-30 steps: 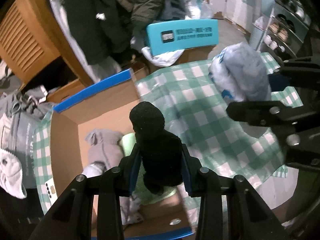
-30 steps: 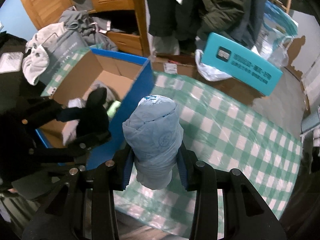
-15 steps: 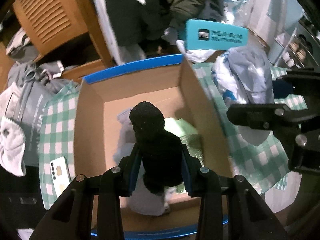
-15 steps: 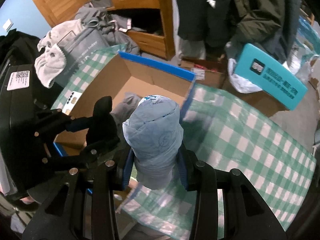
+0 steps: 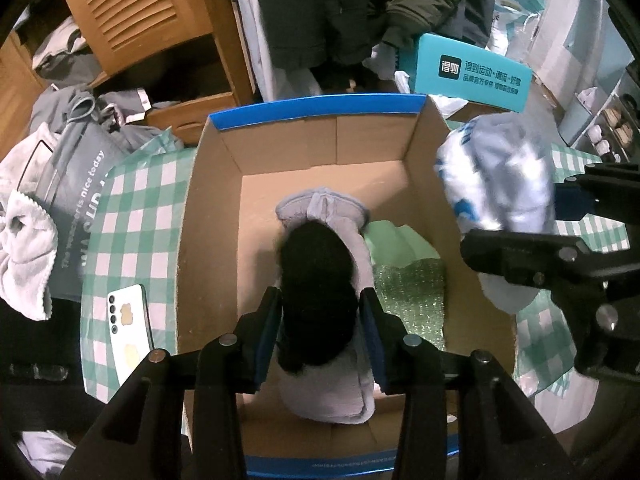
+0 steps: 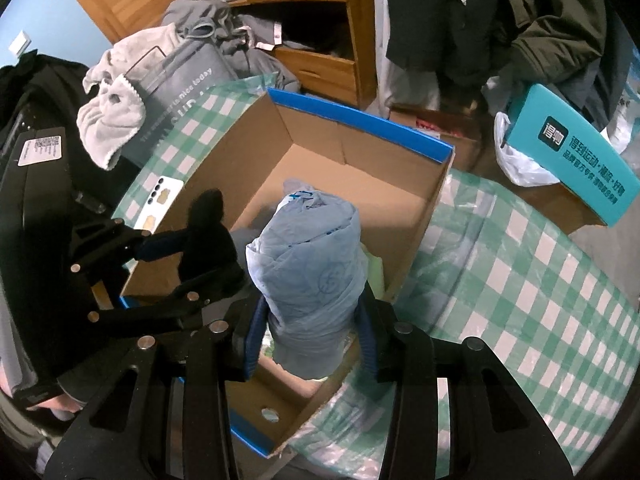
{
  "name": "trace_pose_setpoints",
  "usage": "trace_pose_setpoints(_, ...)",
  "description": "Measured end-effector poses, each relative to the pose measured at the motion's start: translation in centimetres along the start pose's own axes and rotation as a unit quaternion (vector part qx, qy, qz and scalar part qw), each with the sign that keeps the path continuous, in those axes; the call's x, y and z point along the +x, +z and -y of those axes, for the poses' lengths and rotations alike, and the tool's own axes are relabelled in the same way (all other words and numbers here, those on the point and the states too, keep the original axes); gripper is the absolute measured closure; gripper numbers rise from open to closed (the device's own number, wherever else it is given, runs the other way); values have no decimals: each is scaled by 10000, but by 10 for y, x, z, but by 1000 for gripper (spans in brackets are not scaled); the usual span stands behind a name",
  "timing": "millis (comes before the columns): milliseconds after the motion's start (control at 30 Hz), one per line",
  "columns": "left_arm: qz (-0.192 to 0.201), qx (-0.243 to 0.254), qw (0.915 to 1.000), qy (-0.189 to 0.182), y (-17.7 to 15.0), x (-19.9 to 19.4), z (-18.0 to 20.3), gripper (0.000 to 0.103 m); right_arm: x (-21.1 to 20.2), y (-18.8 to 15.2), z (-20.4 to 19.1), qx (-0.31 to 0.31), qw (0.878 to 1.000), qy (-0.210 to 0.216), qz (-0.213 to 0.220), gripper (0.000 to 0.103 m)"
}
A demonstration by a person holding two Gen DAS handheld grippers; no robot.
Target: Organize soft objects
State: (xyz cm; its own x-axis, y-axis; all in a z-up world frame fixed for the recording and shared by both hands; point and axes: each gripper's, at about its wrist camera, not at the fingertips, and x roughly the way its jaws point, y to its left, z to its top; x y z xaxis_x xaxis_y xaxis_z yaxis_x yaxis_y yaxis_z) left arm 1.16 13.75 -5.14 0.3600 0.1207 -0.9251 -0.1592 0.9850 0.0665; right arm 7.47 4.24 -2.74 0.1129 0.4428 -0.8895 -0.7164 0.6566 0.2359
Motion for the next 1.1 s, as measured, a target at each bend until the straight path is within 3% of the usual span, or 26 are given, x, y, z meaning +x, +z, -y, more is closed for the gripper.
trace_pose_setpoints(67,31,-5,10000,39,1,-3,0,47,-1,0,-1,-4,10000,-9,14,52)
trace_pose_setpoints(133,100,-13,9999,101,1,-7,0,39,-3,0,0,2,10000,-35,62,46)
trace_pose_setpoints(400,206,-37,9997,160,2,-21,3,33,-22,-3,10,135,9995,-128,267,44)
trace_pose_setpoints(667,447,133,9988,114,8,-45,24,21,-54,-20,31,405,9973,-276,546,43)
trace_pose_setpoints(1100,532,518,9971,168,10,-63,62,20,-111,-60,64,638,9897,-640,1107,42)
